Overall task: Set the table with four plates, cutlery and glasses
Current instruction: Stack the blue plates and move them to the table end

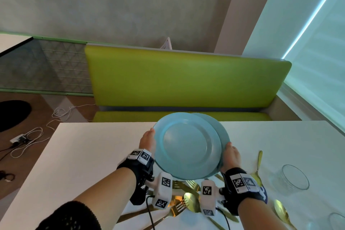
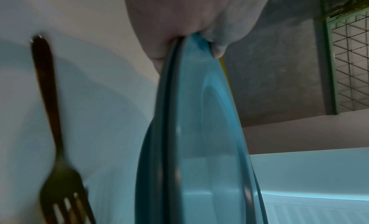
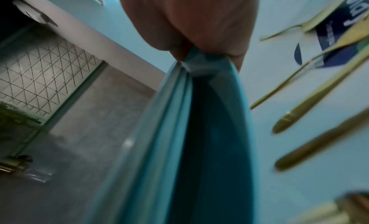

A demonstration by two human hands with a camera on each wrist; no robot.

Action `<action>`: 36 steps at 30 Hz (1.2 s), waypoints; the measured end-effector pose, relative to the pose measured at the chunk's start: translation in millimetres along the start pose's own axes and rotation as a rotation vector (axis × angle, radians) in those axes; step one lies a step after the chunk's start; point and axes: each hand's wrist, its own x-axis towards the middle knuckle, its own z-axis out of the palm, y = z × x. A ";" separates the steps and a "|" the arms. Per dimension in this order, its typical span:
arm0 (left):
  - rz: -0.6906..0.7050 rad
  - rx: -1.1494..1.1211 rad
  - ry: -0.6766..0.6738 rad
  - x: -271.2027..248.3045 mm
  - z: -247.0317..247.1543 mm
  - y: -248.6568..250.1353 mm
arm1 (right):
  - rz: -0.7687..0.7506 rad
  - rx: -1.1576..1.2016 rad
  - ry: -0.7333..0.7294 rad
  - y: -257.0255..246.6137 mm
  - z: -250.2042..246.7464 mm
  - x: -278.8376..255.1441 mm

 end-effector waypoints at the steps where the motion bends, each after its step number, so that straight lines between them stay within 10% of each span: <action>1: 0.006 0.004 0.009 -1.0 -8.3 -0.3 | -0.001 -0.026 -0.022 0.5 8.0 -9.1; 9: 0.126 0.259 0.116 5.9 -104.0 -2.1 | -0.116 -0.646 -0.118 15.3 68.5 -101.0; 18: 0.037 0.430 0.142 27.4 -213.8 -36.9 | 0.152 -0.021 -0.207 38.9 157.3 -177.7; 36: -0.166 0.597 0.020 95.7 -309.5 -65.6 | 0.114 -0.219 -0.394 82.5 268.4 -188.4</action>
